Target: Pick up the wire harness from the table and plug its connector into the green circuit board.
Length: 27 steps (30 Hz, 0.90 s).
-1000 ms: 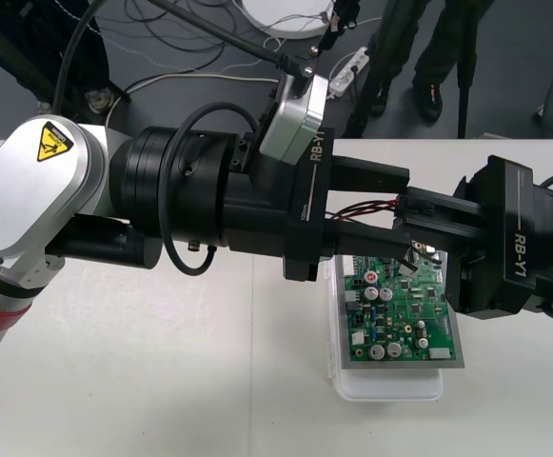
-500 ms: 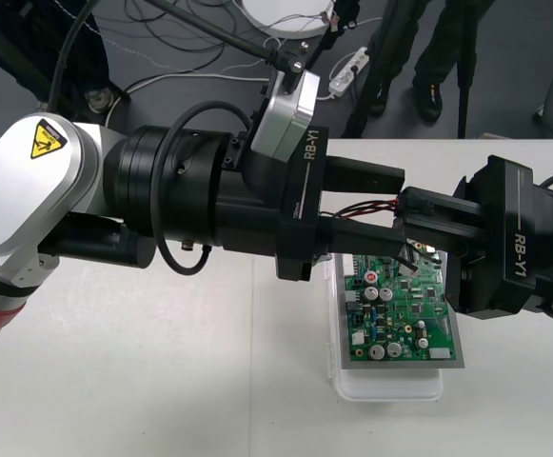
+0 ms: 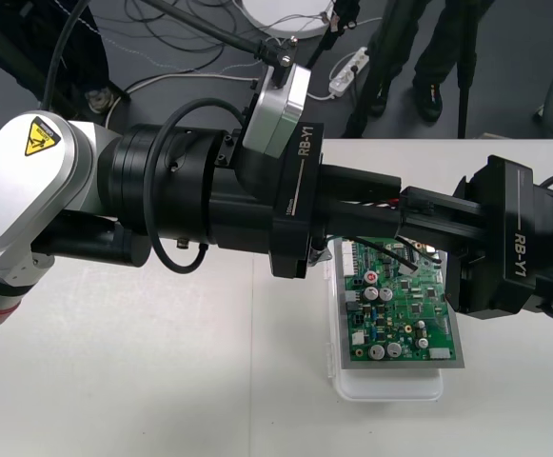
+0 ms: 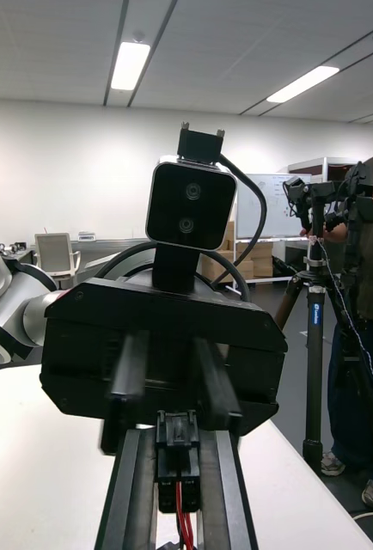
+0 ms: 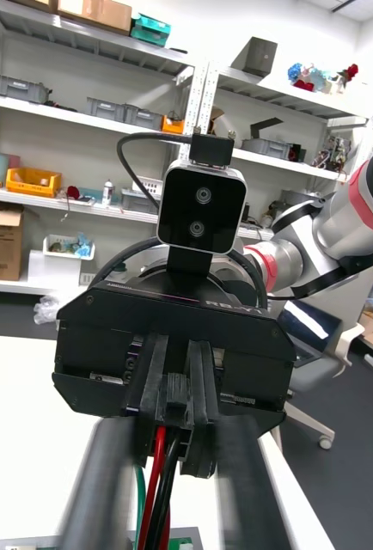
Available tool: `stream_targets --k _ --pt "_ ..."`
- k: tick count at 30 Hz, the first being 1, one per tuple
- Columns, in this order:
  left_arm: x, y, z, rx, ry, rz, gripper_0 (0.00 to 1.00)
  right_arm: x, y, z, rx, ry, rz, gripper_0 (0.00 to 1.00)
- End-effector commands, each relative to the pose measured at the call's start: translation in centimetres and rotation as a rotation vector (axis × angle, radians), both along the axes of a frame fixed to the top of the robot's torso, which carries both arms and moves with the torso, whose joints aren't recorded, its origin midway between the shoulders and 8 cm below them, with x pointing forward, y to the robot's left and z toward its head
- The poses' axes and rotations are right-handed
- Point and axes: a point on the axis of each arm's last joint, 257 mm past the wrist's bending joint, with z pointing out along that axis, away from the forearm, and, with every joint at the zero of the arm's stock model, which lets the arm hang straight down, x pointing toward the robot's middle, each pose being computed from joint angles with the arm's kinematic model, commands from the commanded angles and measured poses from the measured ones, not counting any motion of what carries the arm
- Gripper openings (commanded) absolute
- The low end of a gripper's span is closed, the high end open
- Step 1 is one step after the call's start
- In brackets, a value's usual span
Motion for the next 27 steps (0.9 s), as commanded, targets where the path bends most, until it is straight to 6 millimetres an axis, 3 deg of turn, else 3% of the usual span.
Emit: stream_targets --k 1,27 --pt "-0.35 -0.27 1.77 -0.038 -0.104 0.01 0.0 -1.27 0.96 1.0 0.009 -0.077 0.024 0.0" --pt "-0.25 0.34 1.68 -0.043 -0.107 0.012 0.0 -1.29 0.94 1.03 0.009 -0.074 0.025 0.01"
